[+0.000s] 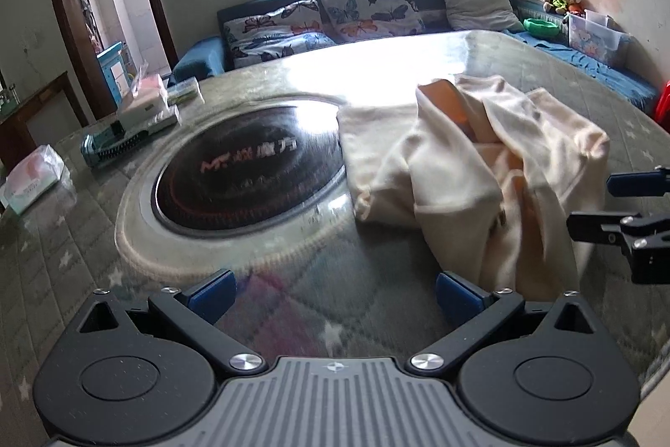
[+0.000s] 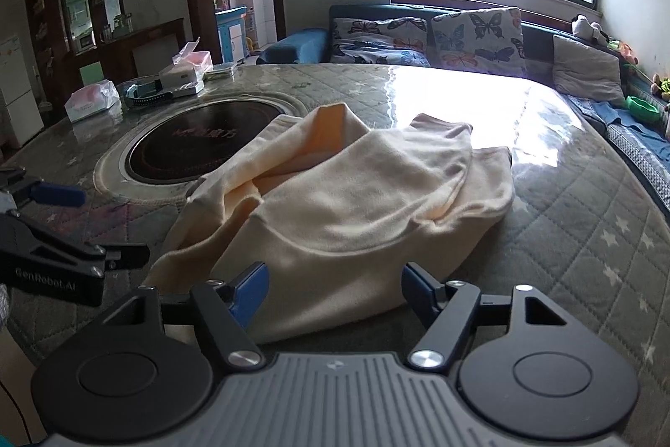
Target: Fold clothes
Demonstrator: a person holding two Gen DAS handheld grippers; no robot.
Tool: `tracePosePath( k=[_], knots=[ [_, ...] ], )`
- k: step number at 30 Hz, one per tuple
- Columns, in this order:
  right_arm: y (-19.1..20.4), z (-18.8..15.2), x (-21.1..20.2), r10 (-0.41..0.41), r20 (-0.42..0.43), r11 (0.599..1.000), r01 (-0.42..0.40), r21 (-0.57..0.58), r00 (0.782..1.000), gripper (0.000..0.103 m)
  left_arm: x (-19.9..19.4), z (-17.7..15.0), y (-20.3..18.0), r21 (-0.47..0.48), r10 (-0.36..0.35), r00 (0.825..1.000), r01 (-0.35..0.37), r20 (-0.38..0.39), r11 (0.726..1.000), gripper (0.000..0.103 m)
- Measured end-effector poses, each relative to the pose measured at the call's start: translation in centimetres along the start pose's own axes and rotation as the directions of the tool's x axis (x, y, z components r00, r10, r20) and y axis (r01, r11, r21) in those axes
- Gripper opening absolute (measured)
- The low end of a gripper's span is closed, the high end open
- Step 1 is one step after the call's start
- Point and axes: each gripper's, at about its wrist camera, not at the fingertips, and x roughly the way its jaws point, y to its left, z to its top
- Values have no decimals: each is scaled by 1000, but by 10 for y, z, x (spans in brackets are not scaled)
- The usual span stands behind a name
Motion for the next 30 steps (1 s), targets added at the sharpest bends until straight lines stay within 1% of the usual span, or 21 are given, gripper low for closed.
tracePosePath(
  k=[5, 9, 11, 13, 15, 16, 18, 21, 23, 25, 27, 30],
  knots=[
    [-10, 20, 9, 11, 11, 1000, -11, 7, 1000, 70, 11, 30, -4, 28, -15, 999, 13, 50, 1000, 103],
    [-25, 39, 23, -2, 12, 1000, 2, 21, 1000, 67, 27, 59, -14, 48, -50, 995, 46, 91, 998, 102],
    [-32, 48, 30, -20, 14, 1000, 20, 20, 1000, 67, 37, 71, -20, 69, -80, 991, 73, 107, 995, 102],
    [-39, 56, 37, -29, 14, 999, 29, 22, 999, 66, 52, 84, -26, 80, -111, 988, 102, 108, 992, 100],
    [-49, 68, 46, -34, 13, 999, 34, 34, 999, 65, 66, 96, -32, 81, -133, 986, 125, 98, 989, 93],
    [-54, 73, 51, -38, 12, 999, 38, 38, 999, 65, 74, 102, -33, 79, -144, 985, 137, 94, 987, 91],
    [-62, 82, 62, -53, 8, 998, 52, 39, 999, 64, 90, 111, -34, 65, -164, 984, 159, 75, 985, 84],
    [-71, 96, 80, -64, -2, 997, 64, 36, 998, 61, 111, 118, -38, 58, -202, 978, 200, 42, 978, 79],
    [-76, 105, 95, -64, -12, 997, 64, 38, 998, 58, 121, 121, -39, 59, -217, 976, 215, 24, 975, 71],
    [-82, 114, 110, -63, -22, 997, 64, 40, 998, 55, 129, 123, -41, 57, -263, 965, 263, 4, 963, 71],
    [-86, 123, 126, -61, -33, 997, 62, 40, 998, 52, 135, 123, -43, 60, -290, 957, 290, -6, 955, 69],
    [-87, 133, 152, -51, -58, 998, 53, 34, 997, 49, 140, 123, -47, 75, -314, 949, 314, -14, 947, 61]
  ],
)
